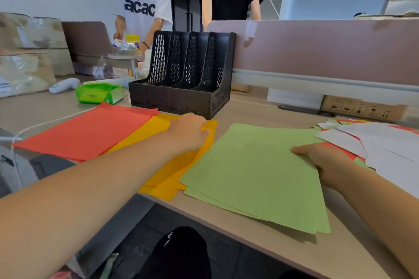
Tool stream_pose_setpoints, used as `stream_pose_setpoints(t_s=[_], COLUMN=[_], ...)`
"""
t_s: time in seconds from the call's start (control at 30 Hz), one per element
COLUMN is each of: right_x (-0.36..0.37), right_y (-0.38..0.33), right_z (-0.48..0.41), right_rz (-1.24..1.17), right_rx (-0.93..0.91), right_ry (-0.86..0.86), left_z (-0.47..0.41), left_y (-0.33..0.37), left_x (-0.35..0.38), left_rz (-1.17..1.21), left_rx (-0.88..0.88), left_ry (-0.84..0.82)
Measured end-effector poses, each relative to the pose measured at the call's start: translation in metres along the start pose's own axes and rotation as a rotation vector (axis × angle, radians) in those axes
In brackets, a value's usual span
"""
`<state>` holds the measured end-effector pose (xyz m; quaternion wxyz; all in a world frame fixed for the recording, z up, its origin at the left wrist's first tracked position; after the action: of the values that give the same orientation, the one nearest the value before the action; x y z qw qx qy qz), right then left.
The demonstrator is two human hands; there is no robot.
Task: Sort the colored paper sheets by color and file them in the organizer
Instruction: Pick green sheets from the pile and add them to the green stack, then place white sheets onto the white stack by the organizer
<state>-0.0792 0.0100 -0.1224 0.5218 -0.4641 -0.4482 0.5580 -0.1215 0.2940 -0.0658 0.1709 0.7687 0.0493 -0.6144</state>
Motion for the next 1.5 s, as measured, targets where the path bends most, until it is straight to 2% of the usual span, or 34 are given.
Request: stream_pose_setpoints(t_s=[0.1, 0.27, 0.5, 0.63, 0.73, 0.83, 0.93, 1.03, 1.2, 1.3, 1.37, 1.43, 1.5], right_x=[-0.014, -0.087, -0.227, -0.278, -0.301, -0.301, -0.289, -0.272, -0.238, -0.248, -0.271, -0.285, -0.288], right_y=[-0.003, -0.019, -0.035, -0.037, -0.051, -0.049, -0.021, -0.018, -0.046, -0.062, -0.062, -0.048, -0.029], right_z=[0.006, 0.008, 0.028, 0.011, -0.009, -0.028, -0.045, -0.038, -0.019, -0.006, -0.006, -0.014, -0.022], right_rz=[-0.076, -0.083, 0.144, 0.237, 0.527, 0.880, 1.288, 1.454, 1.464, 1.181, 1.130, 1.114, 1.109], right_rx=[-0.034, -0.145, -0.405, -0.457, -0.515, -0.523, -0.244, -0.133, -0.293, -0.393, -0.425, -0.331, -0.183], right_ry=[0.008, 0.221, 0.635, 0.757, 0.812, 0.696, 0.354, 0.162, 0.152, 0.340, 0.511, 0.538, 0.433], left_z=[-0.003, -0.007, -0.007, -0.004, -0.008, -0.020, -0.032, -0.035, -0.037, -0.037, -0.037, -0.035, -0.034], left_y=[0.052, 0.150, 0.290, 0.346, 0.370, 0.371, 0.365, 0.363, 0.360, 0.357, 0.355, 0.355, 0.356], left_x=[0.000, 0.017, 0.059, 0.084, 0.097, 0.114, 0.131, 0.133, 0.135, 0.131, 0.126, 0.121, 0.118], left_rz=[0.040, 0.094, 0.173, 0.276, 0.352, 0.375, 0.428, 0.462, 0.529, 0.555, 0.555, 0.555, 0.555], left_rx=[0.124, 0.290, 0.484, 0.502, 0.491, 0.465, 0.393, 0.362, 0.332, 0.306, 0.299, 0.306, 0.326], left_ry=[-0.002, -0.049, -0.174, -0.242, -0.261, -0.268, -0.312, -0.280, -0.276, -0.266, -0.217, -0.180, -0.169])
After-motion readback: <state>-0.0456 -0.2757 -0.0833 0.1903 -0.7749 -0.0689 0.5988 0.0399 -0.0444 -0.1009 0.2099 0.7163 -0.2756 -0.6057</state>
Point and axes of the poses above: each hand's wrist, its own z-axis away from the middle knuckle, its own x-axis out of the palm, y = z × x, the point moved 7 cm from there along -z, towards the middle knuckle, and after that the axes turned 11 degrees about -x, right-handed, at the moved point
